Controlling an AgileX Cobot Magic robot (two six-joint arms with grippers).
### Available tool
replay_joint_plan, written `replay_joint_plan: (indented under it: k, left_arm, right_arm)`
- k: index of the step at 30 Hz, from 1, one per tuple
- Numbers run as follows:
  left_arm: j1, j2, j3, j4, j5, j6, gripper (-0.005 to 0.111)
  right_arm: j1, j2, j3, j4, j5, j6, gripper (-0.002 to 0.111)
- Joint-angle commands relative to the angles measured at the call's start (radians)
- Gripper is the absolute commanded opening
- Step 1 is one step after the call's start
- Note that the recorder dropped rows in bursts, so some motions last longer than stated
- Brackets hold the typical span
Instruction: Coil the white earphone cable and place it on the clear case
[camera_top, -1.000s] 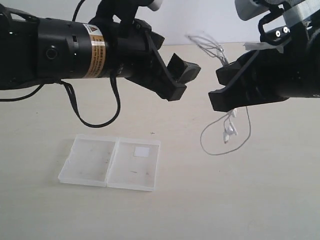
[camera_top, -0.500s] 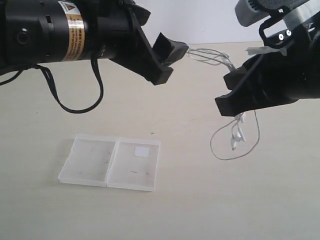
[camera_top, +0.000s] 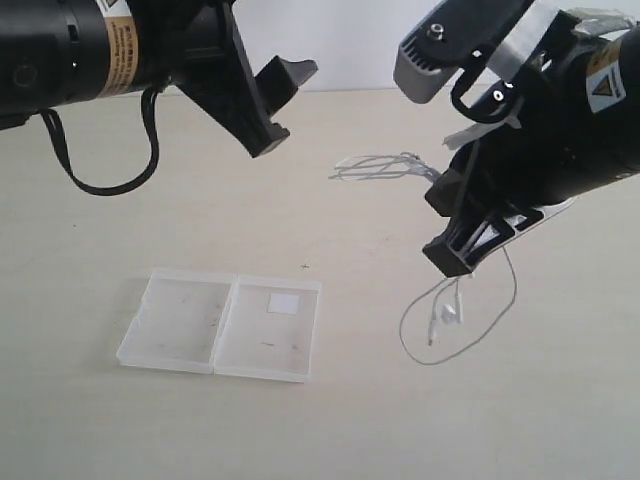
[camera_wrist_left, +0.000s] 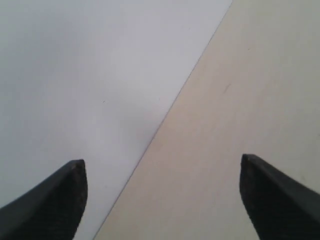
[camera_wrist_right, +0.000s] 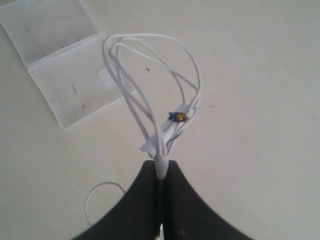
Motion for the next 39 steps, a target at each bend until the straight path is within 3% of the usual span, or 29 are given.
replay_joint_plan:
  k: [1,10,16,24,29,33,35,39]
  left_arm:
    - [0.001,-0.008,0.052,-0.015,0.076,0.054,0.079]
    - [0.001,-0.008,0.098,-0.040,0.069,0.086,0.079]
    - [0.001,-0.008,0.105,-0.040,0.078,0.086,0.079]
    - [-0.001,-0.022,0.105,-0.033,0.095,0.148,0.079]
    - [-0.018,-0.114,0.105,-0.029,-0.058,0.260,0.079]
    - [-0.018,-0.122,0.105,-0.029,-0.056,0.307,0.079]
    - [-0.018,-0.122,0.105,-0.033,-0.064,0.303,0.075]
    - [-0.018,-0.122,0.105,-0.037,-0.046,0.294,0.041]
  right_arm:
    - [-0.028,0.001,-0.025,0.071,0.005,-0.091,0.000]
    - [-0.210,-0.001,-0.025,0.382,-0.009,-0.303,0.000]
    - [-0.267,-0.001,-0.025,0.642,0.037,-0.531,0.000]
    - [-0.267,0.005,-0.025,0.614,0.044,-0.532,0.000]
    - [-0.267,0.071,-0.025,0.587,0.054,-0.510,0.000]
    - [-0.267,0.084,-0.027,0.589,0.056,-0.512,0.000]
    - [-0.267,0.084,-0.043,0.589,0.073,-0.512,0.000]
    - [-0.267,0.084,-0.078,0.589,0.094,-0.503,0.000]
